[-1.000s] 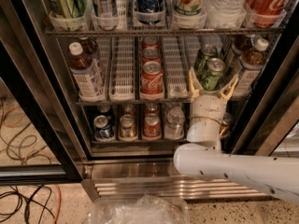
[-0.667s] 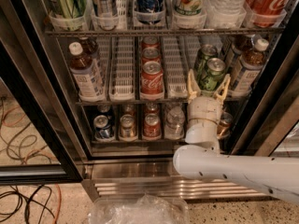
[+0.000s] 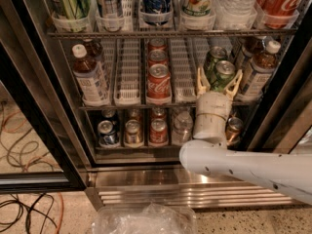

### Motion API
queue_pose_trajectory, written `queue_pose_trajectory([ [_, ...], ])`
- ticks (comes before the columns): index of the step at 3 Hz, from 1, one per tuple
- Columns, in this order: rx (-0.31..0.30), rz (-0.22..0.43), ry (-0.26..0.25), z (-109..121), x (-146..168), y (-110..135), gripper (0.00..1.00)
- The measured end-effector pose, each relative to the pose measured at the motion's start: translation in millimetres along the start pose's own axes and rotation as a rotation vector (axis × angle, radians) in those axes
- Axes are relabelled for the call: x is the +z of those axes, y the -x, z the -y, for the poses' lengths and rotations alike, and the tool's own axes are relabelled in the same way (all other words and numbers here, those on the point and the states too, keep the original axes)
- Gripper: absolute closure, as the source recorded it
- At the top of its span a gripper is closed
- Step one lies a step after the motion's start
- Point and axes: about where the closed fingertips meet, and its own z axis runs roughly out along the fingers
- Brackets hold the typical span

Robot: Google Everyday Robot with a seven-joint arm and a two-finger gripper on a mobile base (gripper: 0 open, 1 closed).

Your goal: Pick green can from middle shelf of fridge

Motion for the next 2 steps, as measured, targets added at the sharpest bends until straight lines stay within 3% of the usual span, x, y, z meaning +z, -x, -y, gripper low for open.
queue_pose_trajectory([
  [2,-0.006,-0.006,-0.013,0.8,7.3,-4.3,0.69],
])
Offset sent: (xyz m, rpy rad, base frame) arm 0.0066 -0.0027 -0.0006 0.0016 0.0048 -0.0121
